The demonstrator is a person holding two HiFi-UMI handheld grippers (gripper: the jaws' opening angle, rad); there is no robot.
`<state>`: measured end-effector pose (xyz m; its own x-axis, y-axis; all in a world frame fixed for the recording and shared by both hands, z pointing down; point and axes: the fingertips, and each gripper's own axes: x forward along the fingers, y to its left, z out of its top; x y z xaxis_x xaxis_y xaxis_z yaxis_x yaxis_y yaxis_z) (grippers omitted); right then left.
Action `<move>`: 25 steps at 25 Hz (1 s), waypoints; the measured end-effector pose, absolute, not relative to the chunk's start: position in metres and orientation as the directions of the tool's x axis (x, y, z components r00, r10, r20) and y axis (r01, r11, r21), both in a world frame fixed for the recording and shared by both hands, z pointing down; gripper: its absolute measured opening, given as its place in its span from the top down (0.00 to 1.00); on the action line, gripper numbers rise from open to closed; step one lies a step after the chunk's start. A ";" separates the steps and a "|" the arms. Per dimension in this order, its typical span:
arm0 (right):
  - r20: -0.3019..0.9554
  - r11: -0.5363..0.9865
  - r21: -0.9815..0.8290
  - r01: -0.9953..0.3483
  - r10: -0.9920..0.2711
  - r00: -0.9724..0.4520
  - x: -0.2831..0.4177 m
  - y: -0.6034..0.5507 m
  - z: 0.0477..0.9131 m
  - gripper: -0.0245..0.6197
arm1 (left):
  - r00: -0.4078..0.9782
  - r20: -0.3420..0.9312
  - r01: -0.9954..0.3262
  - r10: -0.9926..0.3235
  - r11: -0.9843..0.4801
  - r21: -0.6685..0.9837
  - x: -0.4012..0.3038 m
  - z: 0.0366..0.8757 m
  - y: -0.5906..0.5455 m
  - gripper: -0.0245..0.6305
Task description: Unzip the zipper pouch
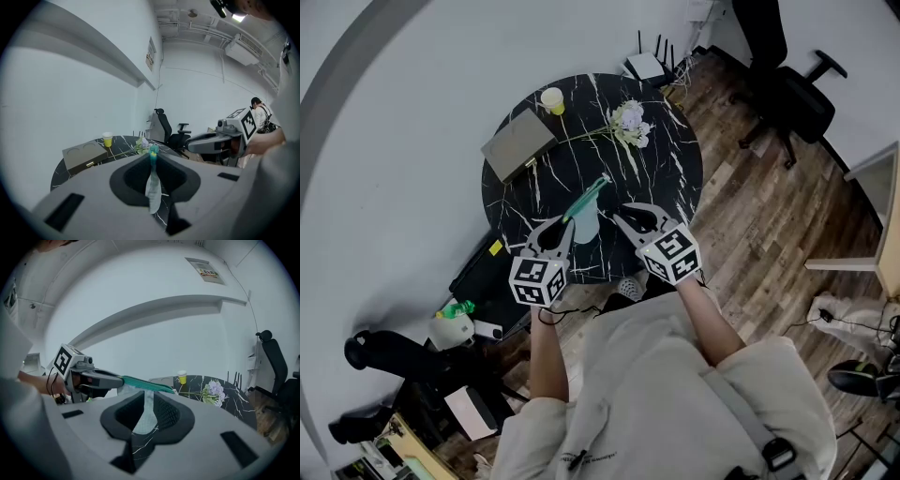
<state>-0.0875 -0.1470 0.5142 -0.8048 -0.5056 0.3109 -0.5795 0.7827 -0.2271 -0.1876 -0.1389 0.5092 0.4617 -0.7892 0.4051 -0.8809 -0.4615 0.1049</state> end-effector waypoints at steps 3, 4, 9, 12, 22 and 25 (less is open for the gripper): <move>0.306 0.772 -0.228 -0.593 -0.521 -0.797 -0.085 -0.148 0.514 0.86 | 0.465 0.405 -0.879 -0.787 -0.465 0.105 -0.185 0.508 -0.139 0.88; 0.305 0.769 -0.228 -0.597 -0.526 -0.794 -0.085 -0.149 0.513 0.87 | 0.466 0.405 -0.878 -0.786 -0.466 0.105 -0.184 0.509 -0.140 0.88; 0.299 0.762 -0.231 -0.605 -0.536 -0.789 -0.083 -0.152 0.513 0.92 | 0.473 0.406 -0.874 -0.782 -0.474 0.106 -0.182 0.511 -0.141 0.88; 0.292 0.760 -0.234 -0.607 -0.540 -0.789 -0.082 -0.151 0.512 0.95 | 0.473 0.410 -0.874 -0.780 -0.476 0.102 -0.181 0.511 -0.140 0.88; 0.299 0.758 -0.219 -0.614 -0.547 -0.782 -0.078 -0.154 0.512 0.95 | 0.478 0.409 -0.871 -0.777 -0.478 0.110 -0.182 0.512 -0.141 0.88; 0.299 0.760 -0.215 -0.614 -0.547 -0.782 -0.079 -0.154 0.510 0.95 | 0.484 0.401 -0.870 -0.778 -0.477 0.125 -0.183 0.510 -0.140 0.88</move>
